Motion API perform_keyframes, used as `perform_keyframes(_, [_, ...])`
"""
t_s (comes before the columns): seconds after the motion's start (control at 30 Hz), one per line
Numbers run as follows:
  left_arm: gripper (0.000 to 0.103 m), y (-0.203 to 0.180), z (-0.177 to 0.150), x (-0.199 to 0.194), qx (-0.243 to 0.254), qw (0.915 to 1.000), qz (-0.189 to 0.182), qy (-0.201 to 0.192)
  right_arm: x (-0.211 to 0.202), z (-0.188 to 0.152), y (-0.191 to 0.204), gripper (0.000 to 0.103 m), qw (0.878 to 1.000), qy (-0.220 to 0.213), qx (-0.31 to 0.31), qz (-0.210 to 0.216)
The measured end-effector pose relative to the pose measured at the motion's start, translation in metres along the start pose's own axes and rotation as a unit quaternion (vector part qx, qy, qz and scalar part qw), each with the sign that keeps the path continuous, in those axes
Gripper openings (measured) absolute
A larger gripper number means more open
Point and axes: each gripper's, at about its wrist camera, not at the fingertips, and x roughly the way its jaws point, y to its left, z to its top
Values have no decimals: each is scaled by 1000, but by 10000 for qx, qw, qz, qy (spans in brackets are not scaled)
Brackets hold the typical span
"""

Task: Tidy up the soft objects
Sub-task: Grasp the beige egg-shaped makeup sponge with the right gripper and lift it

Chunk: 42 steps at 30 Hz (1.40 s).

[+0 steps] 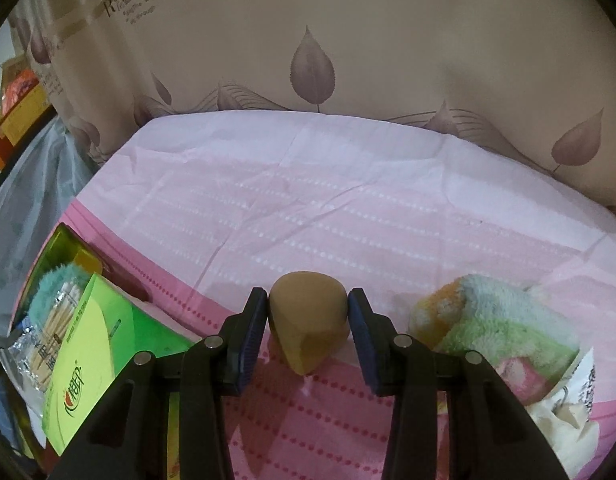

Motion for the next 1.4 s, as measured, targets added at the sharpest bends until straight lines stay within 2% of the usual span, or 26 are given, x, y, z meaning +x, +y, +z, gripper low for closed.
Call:
perform_keyframes(0.13, [42,-1,0,0,23,10000,25,-1,-4,-5,-1,36,10000,-79,-29,9])
perform_keyframes(0.3, [42,-2,-1,-3,55,10000,14,-50,-18,-12,3,36,9992,-233,-249,-215])
perform_keyframes(0.6, [42,-7,-4,-9,169,9998,-15,-145,-69,-34,1,36,9957,-492,-578,-532])
perform_keyframes(0.77, [42,-17,-7,-14,300,9993,-96,-218,-101,-58,-14,36,9941,-614,-564,-694])
perform_keyframes(0.97, [42,-36,-13,-23,598,9972,-254,-358,-136,-93,-49,36,9917,-750,-388,-968])
perform_keyframes(1.13, [42,-54,-19,-30,825,9948,-513,-299,-157,-123,-90,36,9893,-761,-132,-1236])
perform_keyframes(1.27, [42,-76,-22,-45,1080,9903,-816,-312,-164,-147,-128,36,9872,-684,162,-1430])
perform_keyframes(1.4, [42,-110,-24,-61,1390,9822,-1206,-376,-164,-167,-154,36,9842,-614,376,-1617])
